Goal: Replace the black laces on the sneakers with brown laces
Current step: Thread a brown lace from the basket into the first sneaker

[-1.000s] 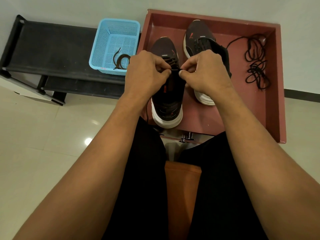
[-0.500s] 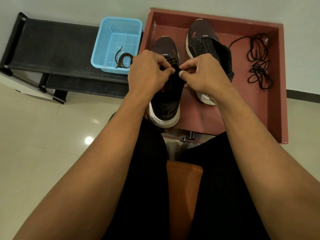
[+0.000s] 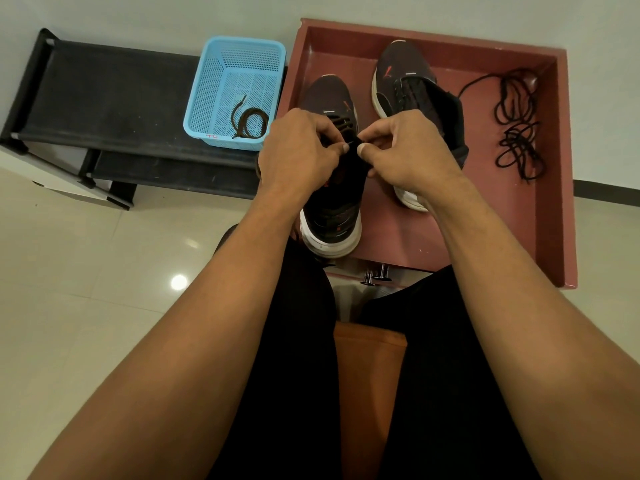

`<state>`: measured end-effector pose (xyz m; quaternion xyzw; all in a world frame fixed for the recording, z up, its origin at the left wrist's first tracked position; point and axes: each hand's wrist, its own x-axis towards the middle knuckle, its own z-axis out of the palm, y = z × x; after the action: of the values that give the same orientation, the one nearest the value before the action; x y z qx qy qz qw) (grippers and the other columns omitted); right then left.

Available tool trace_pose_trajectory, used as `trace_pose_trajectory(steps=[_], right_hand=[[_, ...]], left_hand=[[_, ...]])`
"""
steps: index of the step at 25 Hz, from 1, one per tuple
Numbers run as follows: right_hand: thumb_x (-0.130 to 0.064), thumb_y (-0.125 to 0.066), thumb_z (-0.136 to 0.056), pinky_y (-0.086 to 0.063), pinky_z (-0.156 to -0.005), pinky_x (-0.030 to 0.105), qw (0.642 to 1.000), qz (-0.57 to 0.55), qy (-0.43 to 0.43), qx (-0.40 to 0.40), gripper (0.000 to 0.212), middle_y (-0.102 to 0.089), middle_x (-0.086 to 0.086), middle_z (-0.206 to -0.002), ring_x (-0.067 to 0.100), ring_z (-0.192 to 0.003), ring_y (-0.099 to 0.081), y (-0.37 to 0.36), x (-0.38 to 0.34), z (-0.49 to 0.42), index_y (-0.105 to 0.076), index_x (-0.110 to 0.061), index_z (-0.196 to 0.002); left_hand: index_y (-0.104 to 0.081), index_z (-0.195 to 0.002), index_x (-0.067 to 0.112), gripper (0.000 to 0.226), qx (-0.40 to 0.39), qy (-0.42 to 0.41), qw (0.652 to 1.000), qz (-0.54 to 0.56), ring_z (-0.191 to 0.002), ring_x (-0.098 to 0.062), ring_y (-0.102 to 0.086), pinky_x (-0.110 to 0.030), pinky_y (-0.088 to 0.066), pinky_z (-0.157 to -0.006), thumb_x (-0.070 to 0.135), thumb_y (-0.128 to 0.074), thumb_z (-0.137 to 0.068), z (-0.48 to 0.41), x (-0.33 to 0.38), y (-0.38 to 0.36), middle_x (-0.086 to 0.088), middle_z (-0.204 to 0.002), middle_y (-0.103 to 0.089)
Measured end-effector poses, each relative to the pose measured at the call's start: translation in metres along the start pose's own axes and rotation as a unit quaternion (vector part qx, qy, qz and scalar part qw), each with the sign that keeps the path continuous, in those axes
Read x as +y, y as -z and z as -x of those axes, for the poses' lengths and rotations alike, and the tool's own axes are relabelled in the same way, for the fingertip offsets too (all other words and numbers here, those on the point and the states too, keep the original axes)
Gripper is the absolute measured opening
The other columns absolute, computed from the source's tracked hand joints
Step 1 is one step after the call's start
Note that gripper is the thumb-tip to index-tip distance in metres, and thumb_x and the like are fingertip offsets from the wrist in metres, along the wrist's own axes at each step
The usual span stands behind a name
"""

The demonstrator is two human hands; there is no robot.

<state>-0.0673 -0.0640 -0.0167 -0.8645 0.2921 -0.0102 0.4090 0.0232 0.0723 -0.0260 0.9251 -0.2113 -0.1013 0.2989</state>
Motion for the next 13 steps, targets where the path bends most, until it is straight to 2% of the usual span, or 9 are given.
trace_pose_trajectory(steps=[4,7,9,11,13], right_hand=[[-0.026,-0.073,-0.093,-0.063,-0.091,0.039,1.0,0.0,0.002,-0.002,0.023,-0.078,-0.006,-0.092,0.012,-0.081,-0.075,-0.0013,-0.0006,0.0,-0.08,-0.024,-0.115],[-0.026,-0.074,-0.094,-0.063,-0.089,0.036,1.0,-0.005,0.004,-0.009,0.022,-0.078,-0.007,-0.091,0.01,-0.079,-0.076,-0.0006,-0.0021,0.001,-0.08,-0.024,-0.116],[-0.027,-0.074,-0.094,-0.063,-0.09,0.037,1.0,-0.008,0.006,-0.009,0.023,-0.077,-0.007,-0.091,0.01,-0.081,-0.076,-0.0015,-0.0034,0.0018,-0.08,-0.024,-0.116],[-0.027,-0.075,-0.094,-0.063,-0.092,0.038,1.0,-0.01,0.008,-0.008,0.022,-0.077,-0.006,-0.093,0.012,-0.085,-0.076,-0.0023,-0.0049,0.0023,-0.079,-0.024,-0.116],[-0.026,-0.075,-0.095,-0.063,-0.09,0.038,1.0,-0.008,0.011,-0.012,0.02,-0.077,-0.005,-0.092,0.013,-0.084,-0.076,-0.0021,-0.006,0.0032,-0.079,-0.023,-0.114]], left_hand=[[-0.08,-0.093,0.034,0.011,0.004,-0.005,1.0,-0.006,-0.086,-0.004,-0.059,-0.026,-0.043,-0.069,0.043,-0.081,-0.087,0.0003,-0.0009,-0.0002,0.015,-0.095,-0.066],[-0.078,-0.088,0.035,0.008,0.004,0.004,1.0,0.004,-0.08,-0.002,-0.059,-0.02,-0.037,-0.059,0.043,-0.081,-0.087,0.0005,-0.0011,0.0002,0.017,-0.081,-0.065],[-0.074,-0.081,0.037,0.01,-0.001,0.018,0.999,0.031,-0.071,-0.001,-0.058,-0.021,-0.039,-0.059,0.041,-0.082,-0.087,-0.0005,-0.0022,0.0002,0.018,-0.071,-0.06],[-0.074,-0.08,0.039,0.011,-0.001,0.03,0.998,0.056,-0.073,0.0,-0.059,-0.023,-0.043,-0.063,0.042,-0.083,-0.086,-0.0011,-0.003,-0.0011,0.019,-0.073,-0.059],[-0.078,-0.084,0.038,0.007,-0.002,0.027,0.999,0.048,-0.077,-0.005,-0.06,-0.023,-0.04,-0.059,0.043,-0.083,-0.085,0.0001,-0.0011,-0.0013,0.02,-0.073,-0.059]])
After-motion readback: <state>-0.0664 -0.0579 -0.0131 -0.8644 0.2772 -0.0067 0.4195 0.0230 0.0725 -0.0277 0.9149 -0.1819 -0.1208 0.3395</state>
